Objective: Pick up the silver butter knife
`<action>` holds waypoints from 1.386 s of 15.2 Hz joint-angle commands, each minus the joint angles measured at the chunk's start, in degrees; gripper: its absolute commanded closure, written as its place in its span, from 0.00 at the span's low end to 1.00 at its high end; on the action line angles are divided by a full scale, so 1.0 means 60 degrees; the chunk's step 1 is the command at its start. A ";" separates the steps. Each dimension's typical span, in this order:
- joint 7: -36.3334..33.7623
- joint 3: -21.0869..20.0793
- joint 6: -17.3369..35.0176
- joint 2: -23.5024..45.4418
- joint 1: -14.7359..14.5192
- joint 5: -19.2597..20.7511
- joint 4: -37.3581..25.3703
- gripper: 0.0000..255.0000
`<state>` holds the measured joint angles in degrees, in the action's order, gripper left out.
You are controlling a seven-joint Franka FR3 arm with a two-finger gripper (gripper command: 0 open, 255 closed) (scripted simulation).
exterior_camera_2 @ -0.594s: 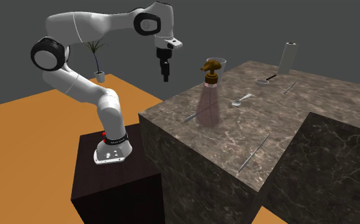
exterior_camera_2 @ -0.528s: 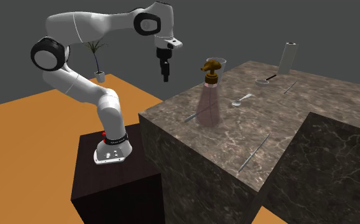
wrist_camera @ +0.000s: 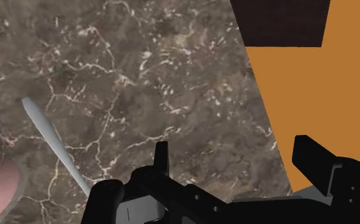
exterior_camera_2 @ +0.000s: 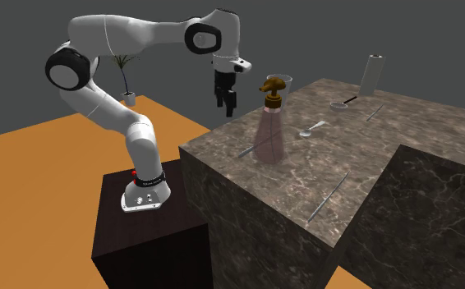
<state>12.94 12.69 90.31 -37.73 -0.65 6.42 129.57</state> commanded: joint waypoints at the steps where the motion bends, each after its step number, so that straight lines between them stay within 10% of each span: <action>1: 0.0983 0.0503 0.0284 0.0431 -0.0061 0.0311 -0.0169 0.00; 11: 0.5518 0.2656 0.1436 0.3410 -0.0616 0.0655 -0.2178 0.00; 21: 0.5628 0.2806 0.2440 0.3581 -0.0582 0.0670 -0.1342 0.00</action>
<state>46.69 29.49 104.70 -16.28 -4.15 10.44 121.32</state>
